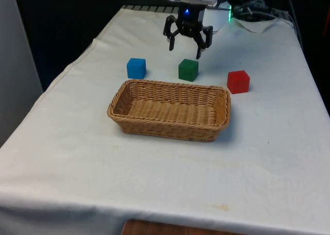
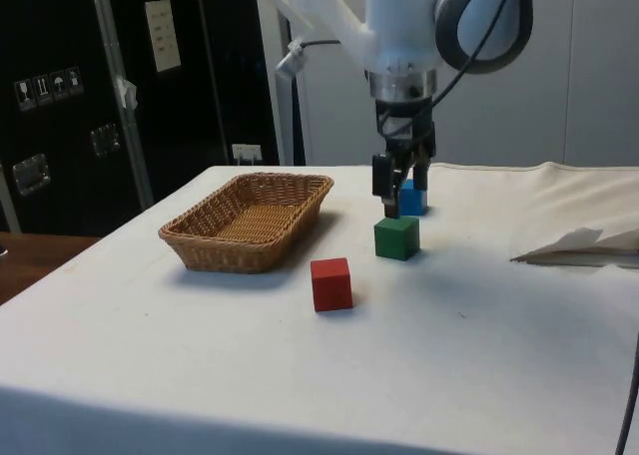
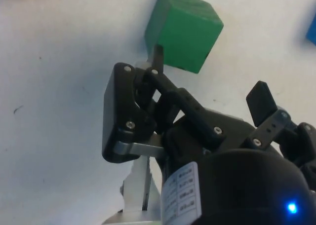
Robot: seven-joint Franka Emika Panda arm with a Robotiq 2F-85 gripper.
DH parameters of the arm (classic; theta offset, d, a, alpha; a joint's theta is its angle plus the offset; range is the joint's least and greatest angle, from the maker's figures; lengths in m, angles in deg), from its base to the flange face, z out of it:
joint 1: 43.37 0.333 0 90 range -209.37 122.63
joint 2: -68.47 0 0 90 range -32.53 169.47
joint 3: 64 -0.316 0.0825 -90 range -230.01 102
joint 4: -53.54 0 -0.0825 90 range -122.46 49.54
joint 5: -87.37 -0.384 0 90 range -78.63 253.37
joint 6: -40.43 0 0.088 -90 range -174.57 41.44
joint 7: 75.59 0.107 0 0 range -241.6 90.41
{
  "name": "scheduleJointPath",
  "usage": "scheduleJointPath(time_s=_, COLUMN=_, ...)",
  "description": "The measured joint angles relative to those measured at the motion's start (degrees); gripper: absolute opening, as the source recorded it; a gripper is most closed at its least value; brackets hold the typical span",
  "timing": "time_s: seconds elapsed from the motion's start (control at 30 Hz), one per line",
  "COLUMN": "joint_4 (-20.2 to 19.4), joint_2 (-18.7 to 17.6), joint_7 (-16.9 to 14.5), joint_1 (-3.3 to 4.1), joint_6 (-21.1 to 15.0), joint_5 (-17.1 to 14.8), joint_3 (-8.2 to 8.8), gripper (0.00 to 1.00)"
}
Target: Pick up exactly two blocks and place them into the basket.
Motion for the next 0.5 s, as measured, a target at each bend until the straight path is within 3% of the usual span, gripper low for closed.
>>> scheduleJointPath(time_s=0.5, joint_4=0.0, joint_2=-7.0, joint_7=0.1, joint_1=0.23, joint_6=-6.8, joint_5=-3.4, joint_3=-1.26, gripper=1.0)
